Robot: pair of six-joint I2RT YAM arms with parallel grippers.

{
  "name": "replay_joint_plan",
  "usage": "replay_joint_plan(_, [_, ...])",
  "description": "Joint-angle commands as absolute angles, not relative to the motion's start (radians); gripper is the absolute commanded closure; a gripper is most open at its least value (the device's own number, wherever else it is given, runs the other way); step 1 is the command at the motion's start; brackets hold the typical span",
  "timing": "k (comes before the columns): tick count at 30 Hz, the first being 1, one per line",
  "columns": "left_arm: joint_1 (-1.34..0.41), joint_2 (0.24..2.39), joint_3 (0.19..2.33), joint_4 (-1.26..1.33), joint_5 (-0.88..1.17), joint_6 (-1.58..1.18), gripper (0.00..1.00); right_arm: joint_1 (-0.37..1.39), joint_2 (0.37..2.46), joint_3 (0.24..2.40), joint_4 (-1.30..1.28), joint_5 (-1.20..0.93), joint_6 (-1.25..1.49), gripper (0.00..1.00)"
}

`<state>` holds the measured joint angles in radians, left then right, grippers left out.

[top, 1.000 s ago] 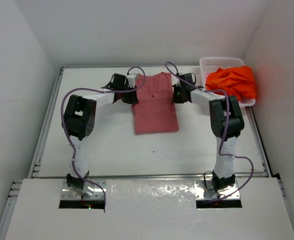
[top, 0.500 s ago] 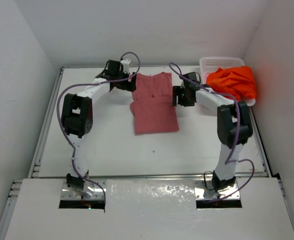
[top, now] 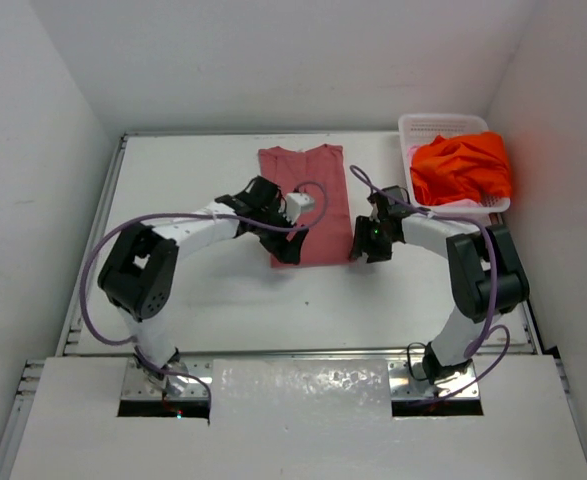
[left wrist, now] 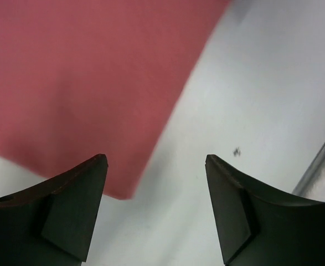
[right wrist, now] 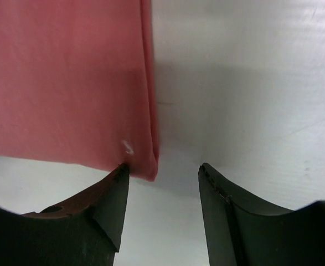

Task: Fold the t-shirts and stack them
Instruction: Fold the folded rectangular tshirt in 1/3 of the way, then grab one side of the 2/3 rectangular tshirt with both arms

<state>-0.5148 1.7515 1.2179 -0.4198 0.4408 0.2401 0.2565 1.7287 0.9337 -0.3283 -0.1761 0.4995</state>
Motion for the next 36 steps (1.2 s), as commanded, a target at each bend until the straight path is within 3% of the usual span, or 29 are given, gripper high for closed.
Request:
replay_joint_plan(1, [-0.5,1.787,1.215,-0.434,0.419,0.221,0.3,0.253,1.712,0.891,-0.25,-0.216,0.557,0.48])
replay_joint_plan(8, [-0.499,1.798,1.149,-0.374,0.367,0.16,0.24,0.27,1.73,0.848,-0.18,-0.236,0.589,0.47])
replay_joint_plan(16, [-0.495,1.847,1.071,-0.333,0.448,0.1,0.25,0.288,1.733,0.841,-0.175,-0.256,0.604,0.52])
replay_joint_plan(18, [-0.492,1.865,1.08,-0.319,0.442,0.094,0.28,0.288,1.741,0.847,-0.173,-0.25,0.603,0.58])
replay_joint_plan(21, [-0.485,1.902,1.109,-0.316,0.437,0.08,0.42,0.288,1.769,0.867,-0.175,-0.27,0.607,0.72])
replay_joint_plan(24, [-0.471,1.917,1.126,-0.318,0.474,0.064,0.69,0.288,1.766,0.871,-0.189,-0.278,0.603,0.84])
replay_joint_plan(25, [-0.471,1.917,1.127,-0.327,0.485,0.067,0.86,0.288,1.76,0.87,-0.193,-0.278,0.598,0.88])
replay_joint_plan(27, [-0.469,1.902,1.115,-0.327,0.497,0.071,1.0,0.288,1.741,0.865,-0.201,-0.278,0.591,0.95])
replay_joint_plan(29, [-0.471,1.878,1.109,-0.351,0.512,0.102,1.0,0.288,1.726,0.861,-0.204,-0.294,0.588,1.0])
replay_joint_plan(36, [-0.468,1.738,1.083,-0.679,0.419,0.398,1.0,0.339,1.541,0.818,-0.342,-0.261,0.494,1.0])
